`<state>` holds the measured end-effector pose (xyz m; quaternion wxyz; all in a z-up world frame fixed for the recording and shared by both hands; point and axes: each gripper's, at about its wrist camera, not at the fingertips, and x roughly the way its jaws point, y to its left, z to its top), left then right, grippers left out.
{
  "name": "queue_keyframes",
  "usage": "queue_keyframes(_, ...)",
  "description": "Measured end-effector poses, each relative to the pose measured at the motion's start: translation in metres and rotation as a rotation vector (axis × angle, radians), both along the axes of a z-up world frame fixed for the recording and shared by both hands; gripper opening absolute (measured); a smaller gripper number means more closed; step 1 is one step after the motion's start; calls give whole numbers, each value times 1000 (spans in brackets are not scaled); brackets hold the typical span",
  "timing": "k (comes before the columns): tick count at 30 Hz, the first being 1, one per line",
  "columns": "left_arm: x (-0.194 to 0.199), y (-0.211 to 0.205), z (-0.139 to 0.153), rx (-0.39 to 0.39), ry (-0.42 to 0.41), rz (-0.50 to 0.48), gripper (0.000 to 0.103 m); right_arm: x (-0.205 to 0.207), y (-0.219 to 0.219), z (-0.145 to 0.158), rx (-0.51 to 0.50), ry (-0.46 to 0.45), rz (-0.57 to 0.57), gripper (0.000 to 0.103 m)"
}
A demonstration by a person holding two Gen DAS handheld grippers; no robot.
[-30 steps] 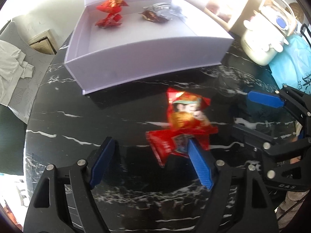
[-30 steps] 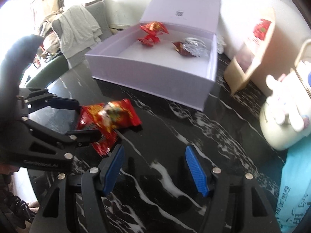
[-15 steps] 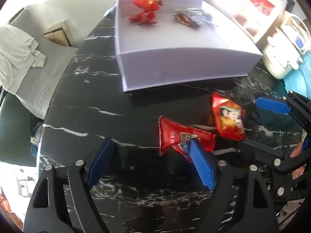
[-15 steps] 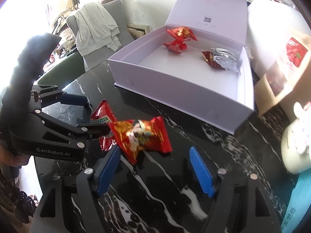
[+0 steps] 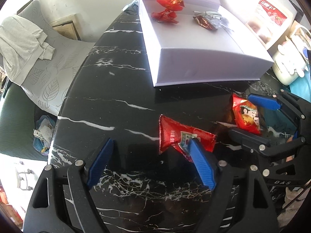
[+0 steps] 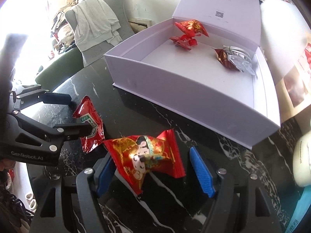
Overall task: Organize objects
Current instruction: 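Grasp the red ketchup packet with the left tool while the right tool grasps the red snack bag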
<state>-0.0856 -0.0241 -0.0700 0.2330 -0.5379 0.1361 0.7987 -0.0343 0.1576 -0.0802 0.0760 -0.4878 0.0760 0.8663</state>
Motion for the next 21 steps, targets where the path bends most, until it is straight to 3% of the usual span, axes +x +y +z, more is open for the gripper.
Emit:
queue_keyframes(1,1,1,0,3,-1,-5,80,0,-1,0,6,1,2,73)
queue_keyframes(4,3,6,-1,6,-1,-24,81,0,-4,1,28,11,8,56)
queue_keyframes(6,6,11,-1,6,0,-38,81,2,-3,1,30,15,6,52)
queue_keyframes(21,19,41,-4,-19,22,-94,86,27,6,6,40,25,-24,48)
